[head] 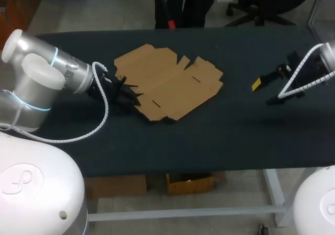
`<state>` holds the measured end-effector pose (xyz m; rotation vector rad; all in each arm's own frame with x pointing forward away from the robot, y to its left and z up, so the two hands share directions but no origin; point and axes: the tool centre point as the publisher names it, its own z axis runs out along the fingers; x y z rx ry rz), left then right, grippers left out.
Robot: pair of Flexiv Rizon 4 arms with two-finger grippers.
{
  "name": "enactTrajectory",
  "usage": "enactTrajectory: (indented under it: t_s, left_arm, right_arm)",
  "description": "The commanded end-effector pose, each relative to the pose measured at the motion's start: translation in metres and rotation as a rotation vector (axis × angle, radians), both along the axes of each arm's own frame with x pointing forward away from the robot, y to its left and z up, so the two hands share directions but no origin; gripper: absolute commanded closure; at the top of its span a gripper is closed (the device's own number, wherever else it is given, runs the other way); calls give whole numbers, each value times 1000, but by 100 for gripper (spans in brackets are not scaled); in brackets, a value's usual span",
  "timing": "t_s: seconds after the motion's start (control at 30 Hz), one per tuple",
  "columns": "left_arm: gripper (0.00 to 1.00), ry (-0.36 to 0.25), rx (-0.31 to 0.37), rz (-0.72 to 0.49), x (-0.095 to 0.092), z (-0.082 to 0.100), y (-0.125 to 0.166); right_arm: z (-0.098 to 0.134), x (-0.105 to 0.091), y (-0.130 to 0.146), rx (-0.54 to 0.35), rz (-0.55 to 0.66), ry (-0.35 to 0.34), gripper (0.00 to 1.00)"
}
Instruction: Assemble the packaging by folding the flat box into shape, placing the metal phone stand inside, and closing the box properly
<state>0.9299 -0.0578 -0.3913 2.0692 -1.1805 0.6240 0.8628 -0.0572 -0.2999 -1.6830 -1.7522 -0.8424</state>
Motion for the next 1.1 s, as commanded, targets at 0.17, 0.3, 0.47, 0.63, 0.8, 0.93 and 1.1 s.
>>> enactTrajectory:
  t_s: [0.17, 0.3, 0.47, 0.63, 0.8, 0.93, 1.1]
  left_arm:
    - [100, 22, 16, -61, 4, 6, 2]
    - [100, 34, 13, -106, 1, 10, 6]
    - [100, 41, 10, -188, -7, 15, 10]
    - [100, 40, 42, -278, -15, 17, 10]
    - [100, 45, 71, -361, -19, 17, 8]
    - [100, 40, 94, -409, -23, 16, 8]
    - [100, 28, 122, -438, -27, 17, 9]
  right_arm:
    - [1, 2, 0, 3, 3, 0, 0]
    - [1, 3, 0, 3, 3, 1, 0]
    - [1, 5, -2, 4, 0, 4, 0]
    - [1, 5, -1, 1, 1, 8, 0]
    - [1, 5, -2, -3, 0, 10, 0]
    - [2, 4, -2, -7, -3, 10, 0]
    - [4, 2, -4, -15, -5, 9, 0]
